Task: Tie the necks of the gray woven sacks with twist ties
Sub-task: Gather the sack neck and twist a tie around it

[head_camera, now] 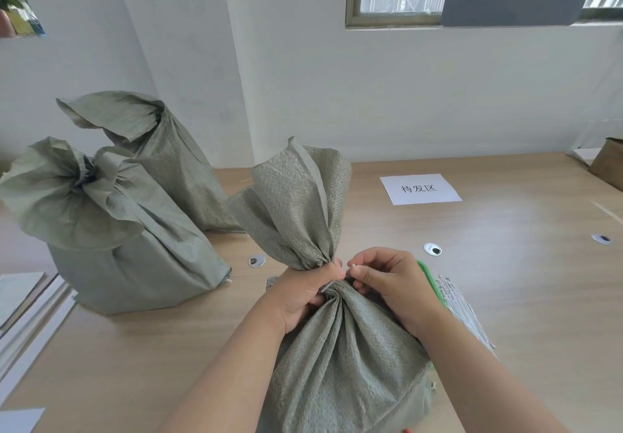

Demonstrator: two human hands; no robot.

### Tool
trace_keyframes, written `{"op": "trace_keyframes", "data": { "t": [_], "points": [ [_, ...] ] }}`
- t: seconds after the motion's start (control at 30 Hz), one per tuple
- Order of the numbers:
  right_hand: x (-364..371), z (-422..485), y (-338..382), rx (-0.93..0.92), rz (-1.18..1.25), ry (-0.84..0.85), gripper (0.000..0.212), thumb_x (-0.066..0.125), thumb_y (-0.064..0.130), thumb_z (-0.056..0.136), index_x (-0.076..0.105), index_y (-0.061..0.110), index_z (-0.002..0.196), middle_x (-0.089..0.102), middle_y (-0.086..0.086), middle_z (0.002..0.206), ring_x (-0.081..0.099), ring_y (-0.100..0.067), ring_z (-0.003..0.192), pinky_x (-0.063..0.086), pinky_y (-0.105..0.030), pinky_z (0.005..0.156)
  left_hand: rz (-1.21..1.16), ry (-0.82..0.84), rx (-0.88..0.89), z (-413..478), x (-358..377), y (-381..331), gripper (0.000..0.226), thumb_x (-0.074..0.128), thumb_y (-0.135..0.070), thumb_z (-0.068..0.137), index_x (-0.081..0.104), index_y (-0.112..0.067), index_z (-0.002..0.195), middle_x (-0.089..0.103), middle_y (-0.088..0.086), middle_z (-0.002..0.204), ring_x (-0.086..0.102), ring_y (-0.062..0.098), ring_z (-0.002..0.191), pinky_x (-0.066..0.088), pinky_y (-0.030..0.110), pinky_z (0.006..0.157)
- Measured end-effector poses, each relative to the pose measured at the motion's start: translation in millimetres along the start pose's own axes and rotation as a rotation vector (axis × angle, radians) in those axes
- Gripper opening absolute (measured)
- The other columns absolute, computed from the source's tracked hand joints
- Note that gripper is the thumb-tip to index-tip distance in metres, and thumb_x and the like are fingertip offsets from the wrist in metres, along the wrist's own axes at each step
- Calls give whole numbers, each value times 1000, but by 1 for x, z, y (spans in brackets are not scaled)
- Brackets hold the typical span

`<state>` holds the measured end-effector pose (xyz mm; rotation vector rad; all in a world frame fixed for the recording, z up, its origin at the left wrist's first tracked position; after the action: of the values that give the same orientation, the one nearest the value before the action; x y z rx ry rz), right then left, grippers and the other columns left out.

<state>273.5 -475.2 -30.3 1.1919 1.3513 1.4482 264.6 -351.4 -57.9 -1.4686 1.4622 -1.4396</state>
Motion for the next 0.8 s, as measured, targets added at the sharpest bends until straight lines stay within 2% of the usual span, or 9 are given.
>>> {"op": "trace_keyframes", "data": {
  "t": [0.13, 0.4, 0.5, 0.67, 0.8],
  "points": [
    [0, -1, 2, -24, -39, 3, 4, 72, -5, 83, 74, -3, 81, 67, -13, 66, 58, -14, 56, 52, -20, 59, 38, -20, -7, 1, -2, 1, 33, 74, -30, 53, 64, -16, 81, 60, -3, 68, 52, 2, 51, 33, 13, 39],
    [1, -1, 1, -24, -66, 2, 9, 72, -5, 83, 76, 3, 78, 67, -13, 67, 57, -13, 56, 52, -20, 59, 88, -7, -17, 4, -3, 4, 40, 72, -30, 58, 64, -14, 93, 54, 4, 78, 45, 5, 56, 27, 15, 40],
    [1, 0, 2, -34, -91, 0, 6, 74, -3, 82, 76, 1, 79, 68, -11, 66, 57, -13, 57, 51, -20, 59, 107, -17, -20, 4, -4, 4, 35, 72, -32, 57, 65, -17, 89, 56, 1, 75, 47, 5, 56, 30, 15, 40],
    [3, -2, 4, -69, -118, 16, 4, 76, 1, 82, 77, 4, 79, 70, -9, 68, 59, -14, 61, 51, -20, 60, 146, -27, -26, 3, -5, 4, 43, 73, -36, 58, 65, -17, 96, 62, 3, 85, 55, 8, 66, 33, 17, 46],
    [4, -3, 3, -62, -121, 61, 6, 74, 8, 86, 76, 3, 86, 72, -19, 77, 62, -19, 69, 52, -27, 67, 136, -20, -6, 0, -4, 1, 29, 74, -36, 58, 63, -22, 81, 60, -9, 71, 54, 0, 56, 33, 18, 46]
  ]
}}
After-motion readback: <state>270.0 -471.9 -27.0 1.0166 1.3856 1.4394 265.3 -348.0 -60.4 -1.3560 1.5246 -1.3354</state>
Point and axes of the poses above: each hand's wrist, its own z-axis towards the middle knuckle, its own x-axis out of the palm, y = z × x, the point moved 10 cm from there along z, towards the middle knuckle
